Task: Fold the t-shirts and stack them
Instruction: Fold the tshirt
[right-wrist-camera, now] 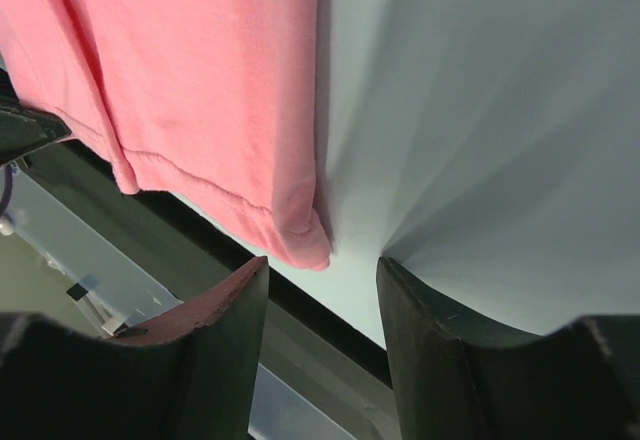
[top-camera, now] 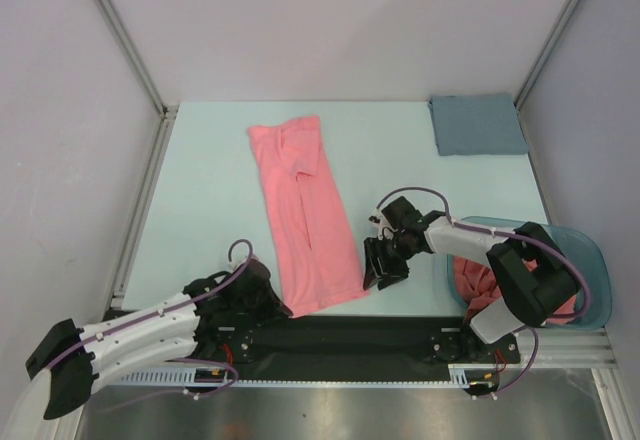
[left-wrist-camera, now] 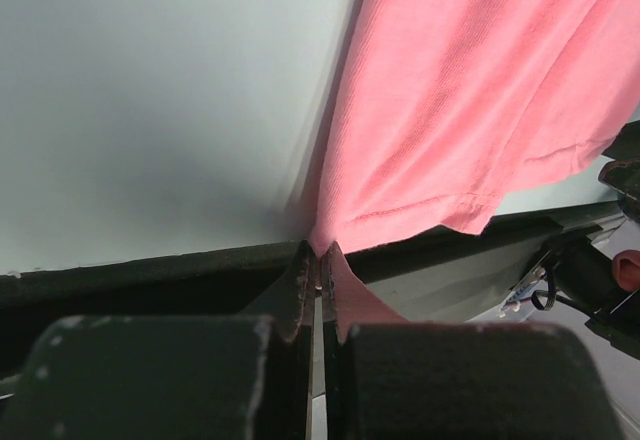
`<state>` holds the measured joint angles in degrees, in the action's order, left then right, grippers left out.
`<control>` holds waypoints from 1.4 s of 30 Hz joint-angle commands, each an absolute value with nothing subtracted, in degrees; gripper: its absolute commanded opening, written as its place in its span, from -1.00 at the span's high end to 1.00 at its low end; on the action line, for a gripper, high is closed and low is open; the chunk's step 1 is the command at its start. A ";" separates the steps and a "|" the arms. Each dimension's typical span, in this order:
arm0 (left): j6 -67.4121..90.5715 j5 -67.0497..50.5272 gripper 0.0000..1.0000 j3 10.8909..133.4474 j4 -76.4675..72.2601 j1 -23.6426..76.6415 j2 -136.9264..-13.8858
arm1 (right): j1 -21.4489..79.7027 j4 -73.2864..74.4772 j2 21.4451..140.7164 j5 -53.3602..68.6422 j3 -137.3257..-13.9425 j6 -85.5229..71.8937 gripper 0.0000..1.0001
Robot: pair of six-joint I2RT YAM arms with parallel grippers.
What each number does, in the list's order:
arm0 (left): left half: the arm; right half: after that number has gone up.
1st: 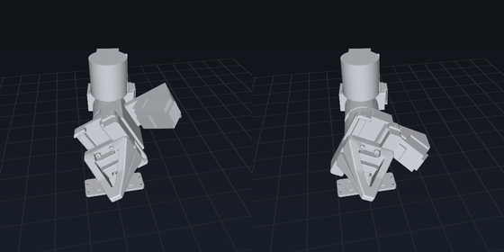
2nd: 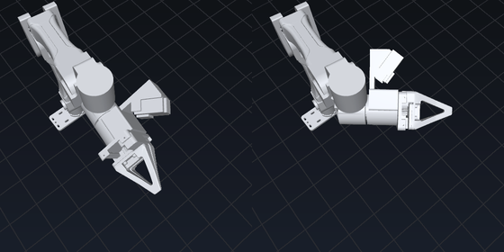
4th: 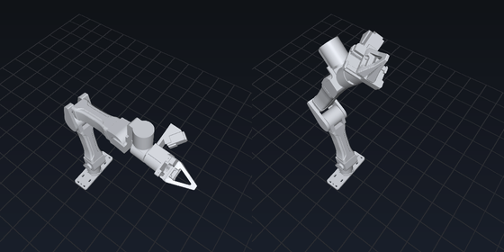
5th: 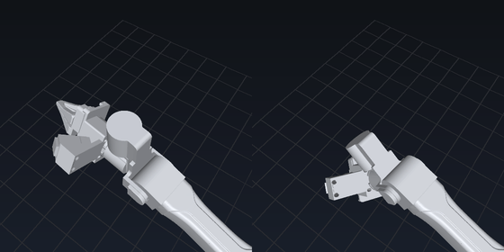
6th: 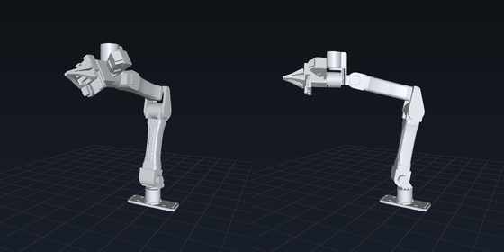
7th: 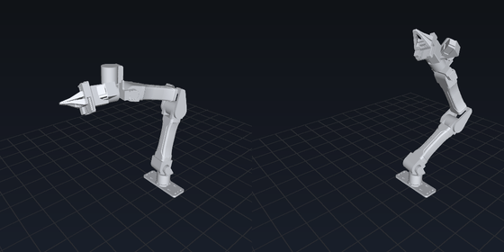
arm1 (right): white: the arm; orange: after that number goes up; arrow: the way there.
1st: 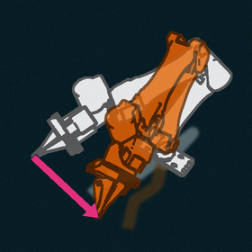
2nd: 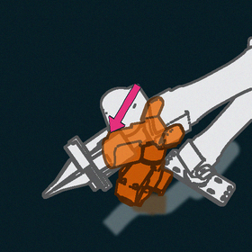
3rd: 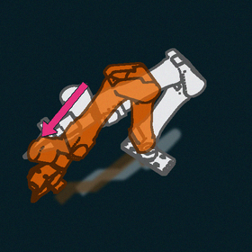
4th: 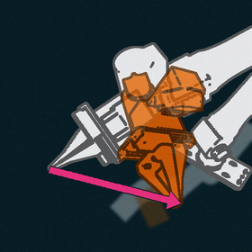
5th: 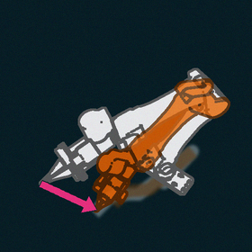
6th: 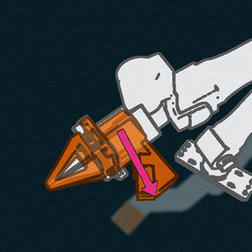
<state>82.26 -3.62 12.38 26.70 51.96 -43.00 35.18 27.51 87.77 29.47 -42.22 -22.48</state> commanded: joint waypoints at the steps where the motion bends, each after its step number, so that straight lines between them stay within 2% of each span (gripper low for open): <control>1: 80.07 -0.18 0.99 14.85 27.25 52.12 -43.42 | 35.59 24.00 89.64 30.14 -40.96 -23.64 -0.06; 7: 78.93 -0.18 0.99 15.64 26.98 52.12 -44.21 | 37.35 21.97 91.14 29.62 -40.61 -26.28 0.03; 16: 77.34 -0.26 0.99 16.35 25.84 52.12 -45.70 | 37.09 21.10 90.96 25.75 -39.46 -28.04 0.29; 19: 76.91 -0.35 0.99 16.52 25.40 52.12 -46.14 | 37.27 19.60 91.84 26.71 -39.46 -28.74 0.48; 23: 75.68 -0.18 0.99 17.40 26.54 52.12 -46.32 | 38.32 20.39 91.50 26.63 -39.90 -28.65 1.00; 34: 74.09 1.67 0.99 20.21 36.56 53.08 -40.08 | 43.06 26.19 79.99 25.84 -39.37 -35.85 1.00; 42: 73.39 0.97 0.99 21.00 36.30 53.26 -40.34 | 43.94 24.70 81.56 25.49 -40.34 -37.00 1.00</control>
